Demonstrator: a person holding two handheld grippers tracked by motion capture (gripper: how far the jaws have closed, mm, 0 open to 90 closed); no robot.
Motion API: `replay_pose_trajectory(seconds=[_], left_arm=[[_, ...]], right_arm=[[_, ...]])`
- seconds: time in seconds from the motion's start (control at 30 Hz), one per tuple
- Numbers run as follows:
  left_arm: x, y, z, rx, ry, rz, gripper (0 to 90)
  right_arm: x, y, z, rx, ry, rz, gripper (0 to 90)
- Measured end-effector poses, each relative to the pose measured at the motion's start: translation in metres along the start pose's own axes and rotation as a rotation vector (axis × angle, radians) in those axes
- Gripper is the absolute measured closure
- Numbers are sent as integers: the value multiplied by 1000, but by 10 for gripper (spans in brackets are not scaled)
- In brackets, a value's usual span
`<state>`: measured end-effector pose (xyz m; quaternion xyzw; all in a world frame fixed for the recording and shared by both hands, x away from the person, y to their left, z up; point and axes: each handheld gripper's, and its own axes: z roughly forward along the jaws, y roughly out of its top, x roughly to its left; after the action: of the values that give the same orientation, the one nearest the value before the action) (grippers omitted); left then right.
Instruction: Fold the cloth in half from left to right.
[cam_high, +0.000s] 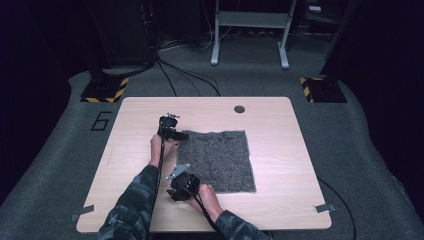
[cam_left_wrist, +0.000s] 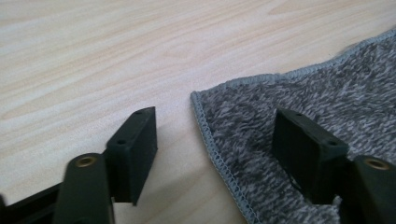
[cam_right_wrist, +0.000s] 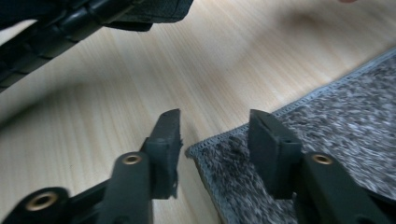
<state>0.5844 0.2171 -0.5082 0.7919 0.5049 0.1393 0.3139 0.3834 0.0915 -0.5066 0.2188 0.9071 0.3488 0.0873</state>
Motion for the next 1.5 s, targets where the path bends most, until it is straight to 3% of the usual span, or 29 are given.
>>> replay_pose_trajectory(seconds=[0.3, 0.33, 0.5, 0.7, 0.97, 1.13, 1.5], left_arm=[[-7, 2, 1, 0, 38, 38, 564], [-7, 3, 1, 10, 53, 62, 578], [-8, 3, 2, -2, 52, 65, 708], [-12, 4, 3, -1, 46, 73, 842], [-12, 4, 3, -1, 43, 72, 865], [-11, 5, 0, -8, 43, 65, 868], [-7, 15, -16, -16, 43, 92, 870]], right_arm=[[0, -2, 9, 5, -26, 9, 732], [0, -2, 8, 17, -23, 11, 751], [-1, -3, 8, -7, -32, 33, 849], [-1, -4, 8, -3, -30, 28, 869], [2, -5, 5, 2, -20, 39, 873], [2, -3, -1, -20, -21, 40, 875], [3, 4, -14, -76, -11, 42, 876]])
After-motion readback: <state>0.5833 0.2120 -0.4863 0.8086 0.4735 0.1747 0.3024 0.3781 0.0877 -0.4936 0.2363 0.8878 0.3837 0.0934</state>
